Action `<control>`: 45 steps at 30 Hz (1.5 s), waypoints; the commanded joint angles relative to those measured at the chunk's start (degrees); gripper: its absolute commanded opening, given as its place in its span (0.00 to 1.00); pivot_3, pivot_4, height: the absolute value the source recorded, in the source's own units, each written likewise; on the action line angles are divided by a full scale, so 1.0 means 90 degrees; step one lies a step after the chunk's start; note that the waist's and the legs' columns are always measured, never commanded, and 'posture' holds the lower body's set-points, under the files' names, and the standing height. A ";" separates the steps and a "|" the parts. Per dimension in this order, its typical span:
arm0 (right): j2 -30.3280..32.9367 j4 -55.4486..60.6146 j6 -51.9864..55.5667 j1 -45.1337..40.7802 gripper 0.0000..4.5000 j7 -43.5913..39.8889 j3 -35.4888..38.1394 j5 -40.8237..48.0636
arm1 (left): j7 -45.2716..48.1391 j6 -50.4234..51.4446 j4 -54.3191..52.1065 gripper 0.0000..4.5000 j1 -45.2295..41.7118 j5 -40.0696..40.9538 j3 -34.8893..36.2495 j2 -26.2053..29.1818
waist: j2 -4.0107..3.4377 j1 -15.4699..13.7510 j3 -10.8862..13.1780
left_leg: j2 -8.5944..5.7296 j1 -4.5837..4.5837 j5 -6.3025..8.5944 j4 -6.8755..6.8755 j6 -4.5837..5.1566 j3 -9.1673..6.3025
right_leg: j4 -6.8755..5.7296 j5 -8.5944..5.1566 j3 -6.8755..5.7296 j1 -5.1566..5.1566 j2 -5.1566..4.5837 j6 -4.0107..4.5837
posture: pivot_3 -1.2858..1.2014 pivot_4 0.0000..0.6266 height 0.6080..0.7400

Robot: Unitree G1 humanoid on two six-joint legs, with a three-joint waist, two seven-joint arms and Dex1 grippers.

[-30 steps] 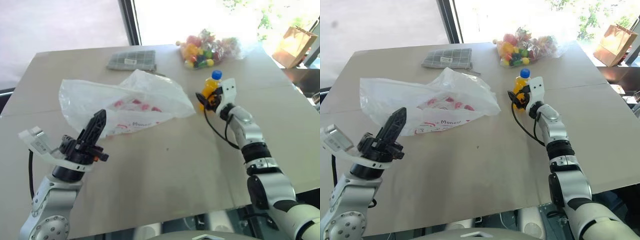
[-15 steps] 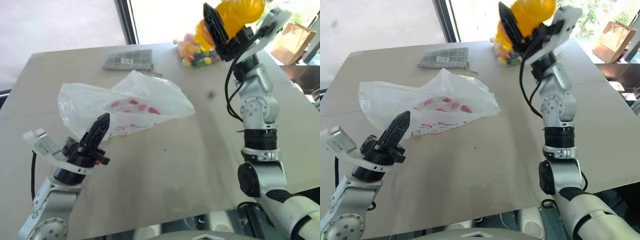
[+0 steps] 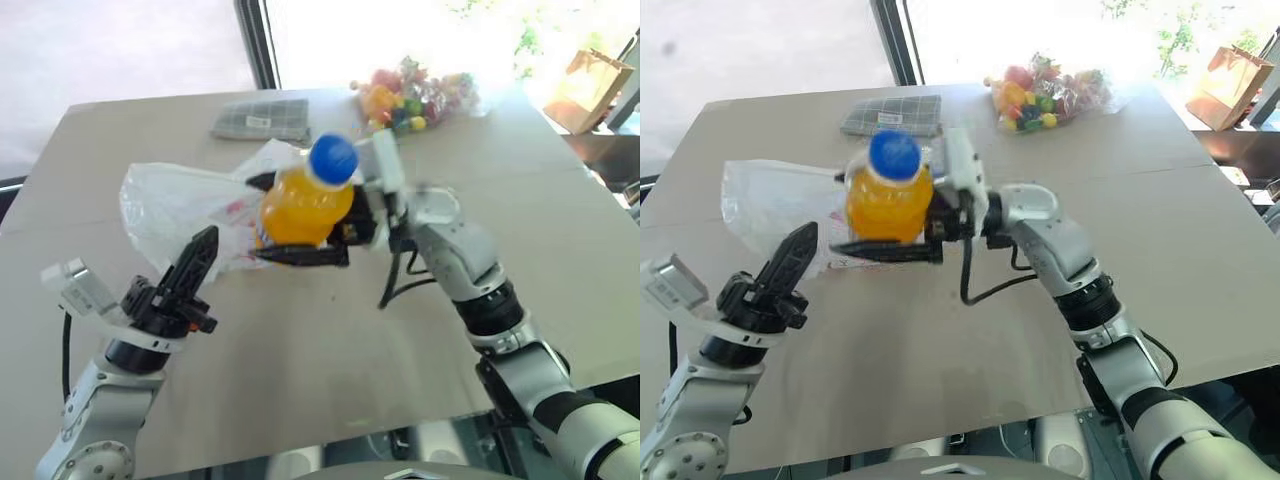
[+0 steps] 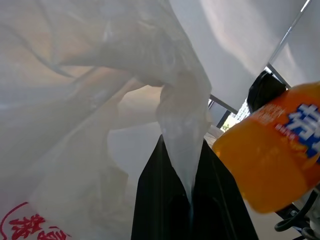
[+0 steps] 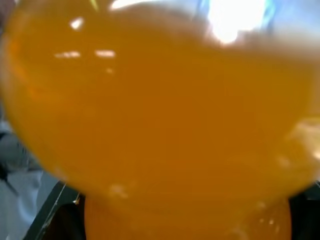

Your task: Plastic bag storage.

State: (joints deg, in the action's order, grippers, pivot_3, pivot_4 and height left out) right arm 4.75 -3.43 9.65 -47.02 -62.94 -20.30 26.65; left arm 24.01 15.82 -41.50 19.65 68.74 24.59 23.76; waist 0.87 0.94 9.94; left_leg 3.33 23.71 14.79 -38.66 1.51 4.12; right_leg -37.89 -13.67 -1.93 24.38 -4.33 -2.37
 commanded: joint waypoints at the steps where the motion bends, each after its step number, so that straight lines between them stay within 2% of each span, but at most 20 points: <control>1: -0.0275 -0.1053 -0.1143 -0.0464 0.70 0.0737 0.0025 -0.1129 | 0.0017 -0.0135 -0.0360 0.00 0.0124 0.0114 0.0142 -0.0053 | 0.0000 0.0009 0.0001 | 0.0001 0.0000 -0.0003 0.0000 -0.0004 -0.0002 | -0.0001 0.0000 -0.0001 0.0000 0.0002 0.0001 | 0.52 0.24 1.00; 5: -0.0692 -0.2551 -0.2045 -0.1062 0.70 0.1942 0.0360 -0.1918 | 0.0121 -0.0081 -0.0529 0.00 0.0340 0.0316 0.0068 -0.0074 | 0.0016 0.0012 0.0010 | 0.0002 0.0004 -0.0009 0.0000 -0.0015 -0.0001 | -0.0002 0.0005 0.0000 0.0006 0.0005 0.0008 | 0.52 0.24 1.00; 9: -0.1139 -0.3535 -0.2265 -0.1469 0.70 0.2672 0.0788 -0.2017 | 0.0327 0.0033 -0.0694 0.00 0.0653 0.0602 -0.0009 0.0005 | 0.0022 0.0008 0.0012 | 0.0002 0.0016 -0.0024 0.0009 -0.0041 0.0003 | 0.0006 0.0005 0.0003 0.0016 0.0003 0.0009 | 0.52 0.24 1.00; 11: -0.1440 -0.3778 -0.1810 -0.1558 0.70 0.2970 0.1035 -0.1842 | 0.0469 0.0110 -0.0757 0.00 0.0821 0.0783 -0.0037 0.0073 | 0.0025 0.0006 0.0011 | 0.0003 0.0016 -0.0024 0.0020 -0.0042 0.0002 | 0.0014 0.0005 0.0001 0.0017 0.0003 0.0009 | 0.52 0.24 1.00; 17: -0.1405 -0.4783 -0.1870 -0.1524 0.70 0.3576 0.0339 -0.3220 | 0.0491 0.0059 -0.0642 0.00 0.0739 0.0912 0.0036 0.0135 | 0.0023 0.0016 0.0012 | 0.0003 0.0016 -0.0021 0.0028 -0.0036 0.0005 | 0.0014 0.0004 0.0001 0.0023 0.0002 0.0011 | 0.52 0.24 1.00; 19: -0.1444 -0.4863 -0.1480 -0.1520 0.93 0.3518 0.0461 -0.3138 | 0.0334 -0.0012 -0.0526 0.00 0.0521 0.1060 0.0155 0.0129 | 0.0024 0.0005 0.0012 | 0.0003 0.0017 -0.0018 0.0028 -0.0030 0.0002 | 0.0013 0.0004 -0.0001 0.0023 0.0002 0.0012 | 0.52 0.24 1.00; 20: -0.1435 -0.4832 -0.1398 -0.1525 0.99 0.3435 0.0500 -0.3108 | 0.0263 -0.0027 -0.0482 0.00 0.0434 0.1145 0.0210 0.0133 | 0.0024 0.0004 0.0013 | 0.0003 0.0017 -0.0018 0.0027 -0.0031 0.0000 | 0.0011 0.0005 -0.0001 0.0023 0.0002 0.0012 | 0.52 0.24 1.00; 24: -0.1220 -0.4403 -0.1277 -0.1505 0.99 0.3435 0.0696 -0.3061 | 0.0159 0.0024 -0.0375 0.00 0.0279 0.1222 0.0240 0.0140 | 0.0026 0.0011 0.0012 | 0.0004 0.0013 -0.0019 0.0026 -0.0031 -0.0003 | 0.0003 0.0008 -0.0001 0.0022 0.0005 0.0015 | 0.52 0.24 1.00; 26: -0.0986 -0.3915 -0.1096 -0.1388 0.99 0.3047 0.0685 -0.2987 | 0.0143 0.0048 -0.0320 0.00 0.0229 0.1207 0.0226 0.0146 | 0.0026 0.0009 0.0011 | 0.0004 0.0013 -0.0019 0.0026 -0.0031 -0.0004 | 0.0003 0.0008 -0.0001 0.0023 0.0006 0.0015 | 0.52 0.24 1.00; 30: -0.0301 -0.2074 0.0245 -0.0900 0.99 0.1845 0.0701 -0.2319 | 0.0049 0.0065 -0.0227 0.00 0.0059 0.1252 0.0218 0.0159 | 0.0029 -0.0019 0.0009 | 0.0004 0.0015 -0.0019 0.0027 -0.0030 -0.0004 | 0.0008 0.0008 -0.0003 0.0021 0.0005 0.0014 | 0.52 0.24 1.00; 35: 0.0864 0.0318 0.1920 -0.0222 0.99 0.0524 0.0800 -0.1051 | 0.0001 0.0131 -0.0137 0.00 -0.0120 0.1230 0.0166 0.0155 | 0.0030 -0.0029 0.0009 | 0.0004 0.0015 -0.0018 0.0027 -0.0029 -0.0008 | 0.0009 0.0008 -0.0007 0.0018 0.0005 0.0014 | 0.52 0.24 1.00; 38: 0.1556 0.1459 0.2905 0.0174 0.99 -0.0161 0.1081 0.0095 | -0.0009 0.0173 -0.0082 0.00 -0.0217 0.1196 0.0087 0.0142 | 0.0030 -0.0015 0.0009 | 0.0004 0.0012 -0.0017 0.0027 -0.0028 -0.0008 | 0.0006 0.0008 -0.0007 0.0017 0.0006 0.0014 | 0.52 0.24 1.00; 41: 0.1766 0.2039 0.3570 0.0478 0.99 -0.0276 0.1751 0.1352 | -0.0035 0.0212 -0.0020 0.00 -0.0362 0.1166 -0.0014 0.0133 | 0.0031 -0.0021 0.0009 | 0.0006 0.0006 -0.0017 0.0026 -0.0027 -0.0011 | 0.0004 0.0008 -0.0006 0.0014 0.0009 0.0014 | 0.52 0.24 1.00; 45: 0.1317 0.2171 0.3742 0.0430 0.99 0.0534 0.2507 0.2303 | -0.0056 0.0272 0.0026 0.00 -0.0479 0.1155 -0.0079 0.0111 | 0.0033 0.0004 0.0007 | 0.0006 0.0000 -0.0017 0.0025 -0.0028 -0.0008 | 0.0002 0.0008 0.0002 0.0012 0.0014 0.0014 | 0.52 0.24 1.00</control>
State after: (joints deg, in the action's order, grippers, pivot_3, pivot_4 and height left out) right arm 18.16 13.93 43.23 -41.94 -61.24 -1.15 43.00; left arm 23.48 18.34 -40.69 15.72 78.92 24.00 24.81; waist 1.17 0.98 10.00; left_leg 3.39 23.71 14.63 -38.44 1.26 4.03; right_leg -37.87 -13.59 -1.91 24.49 -4.18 -2.24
